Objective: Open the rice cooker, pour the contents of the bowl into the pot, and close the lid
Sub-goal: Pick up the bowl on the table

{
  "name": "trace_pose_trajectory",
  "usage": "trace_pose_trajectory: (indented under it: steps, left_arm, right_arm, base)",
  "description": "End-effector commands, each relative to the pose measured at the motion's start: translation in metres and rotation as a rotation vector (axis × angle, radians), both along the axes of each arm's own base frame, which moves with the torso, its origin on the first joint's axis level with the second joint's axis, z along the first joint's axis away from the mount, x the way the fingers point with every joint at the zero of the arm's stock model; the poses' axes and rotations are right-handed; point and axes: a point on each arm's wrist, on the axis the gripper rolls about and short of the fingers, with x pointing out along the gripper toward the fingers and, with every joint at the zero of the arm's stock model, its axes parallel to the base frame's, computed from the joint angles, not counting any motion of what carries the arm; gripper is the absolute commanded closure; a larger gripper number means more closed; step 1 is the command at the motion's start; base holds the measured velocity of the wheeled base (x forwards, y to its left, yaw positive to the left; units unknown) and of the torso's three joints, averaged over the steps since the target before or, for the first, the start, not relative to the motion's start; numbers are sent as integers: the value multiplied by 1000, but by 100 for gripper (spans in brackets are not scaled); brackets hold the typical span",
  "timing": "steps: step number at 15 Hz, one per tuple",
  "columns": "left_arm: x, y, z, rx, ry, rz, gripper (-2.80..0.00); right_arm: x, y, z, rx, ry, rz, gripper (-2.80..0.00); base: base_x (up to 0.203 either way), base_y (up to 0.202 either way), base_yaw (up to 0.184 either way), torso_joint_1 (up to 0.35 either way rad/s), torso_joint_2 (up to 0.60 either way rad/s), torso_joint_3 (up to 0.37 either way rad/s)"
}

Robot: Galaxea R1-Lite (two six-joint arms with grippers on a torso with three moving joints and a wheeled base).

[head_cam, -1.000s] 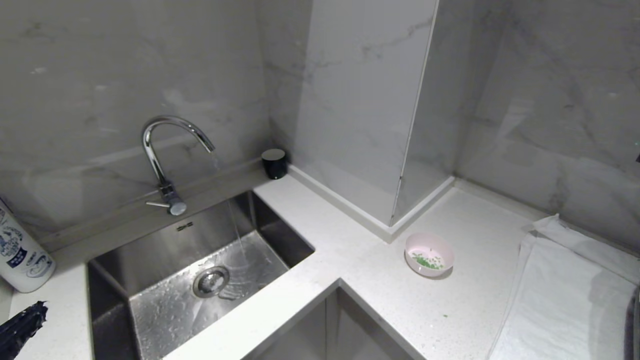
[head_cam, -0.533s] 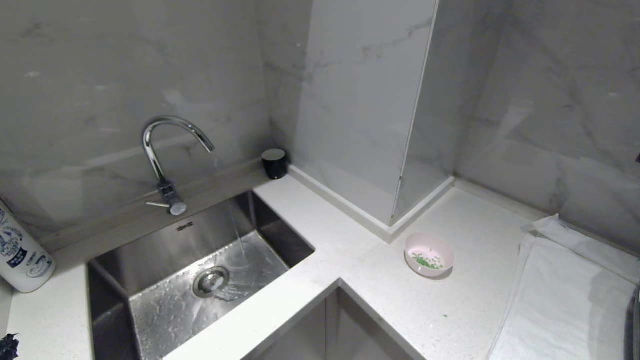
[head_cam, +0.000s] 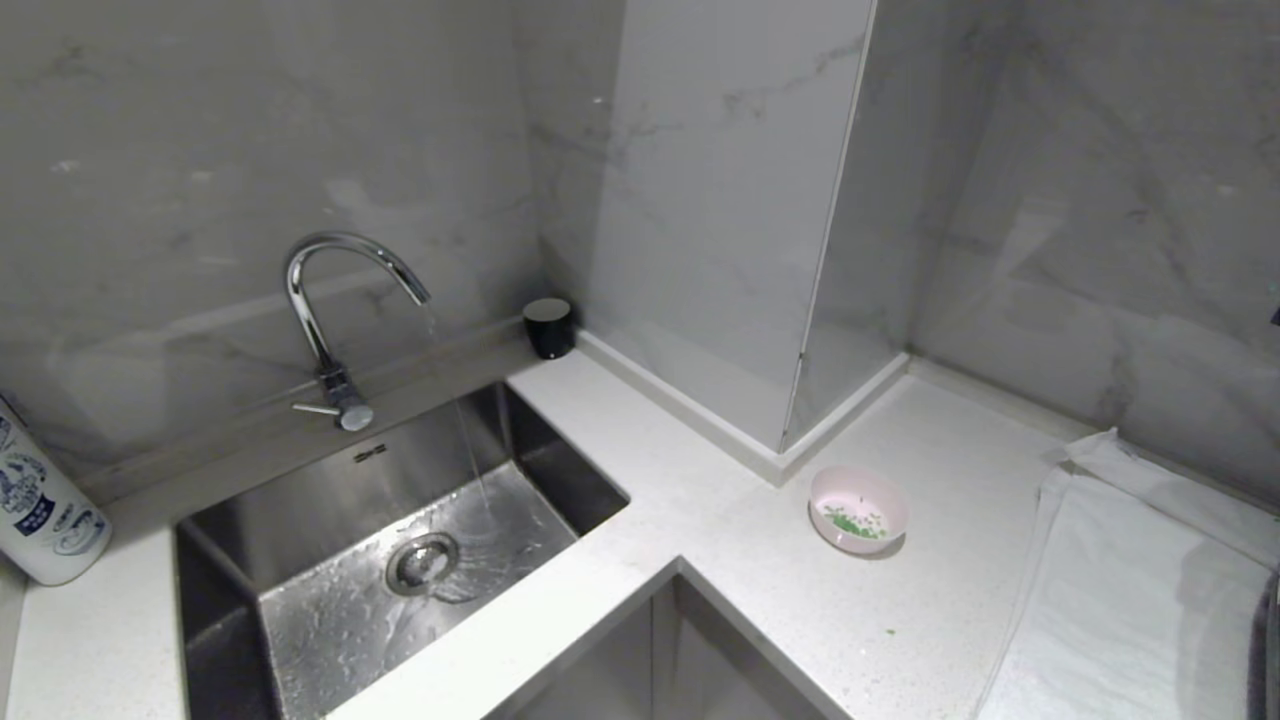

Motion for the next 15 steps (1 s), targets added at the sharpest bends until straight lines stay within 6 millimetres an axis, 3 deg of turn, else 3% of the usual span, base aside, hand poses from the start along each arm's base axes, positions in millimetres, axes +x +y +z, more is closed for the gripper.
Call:
trace_pose_trajectory:
  steps: [1,12,15]
  left_arm:
    - [-3,0,-11,-19,-10,-10,0]
    - [0,-1,-19,-77,20,-48,0]
    - [0,-1,-19,-78,20,-49,0]
  right_arm:
    - [0,0,0,0,0,0,0]
    - [0,0,0,-17,3,1,0]
    - [4,0,5,-51,122,2,0]
  base:
    - [0,0,0,0,0,0]
    - [0,0,0,0,0,0]
    - [0,0,0,0,0,0]
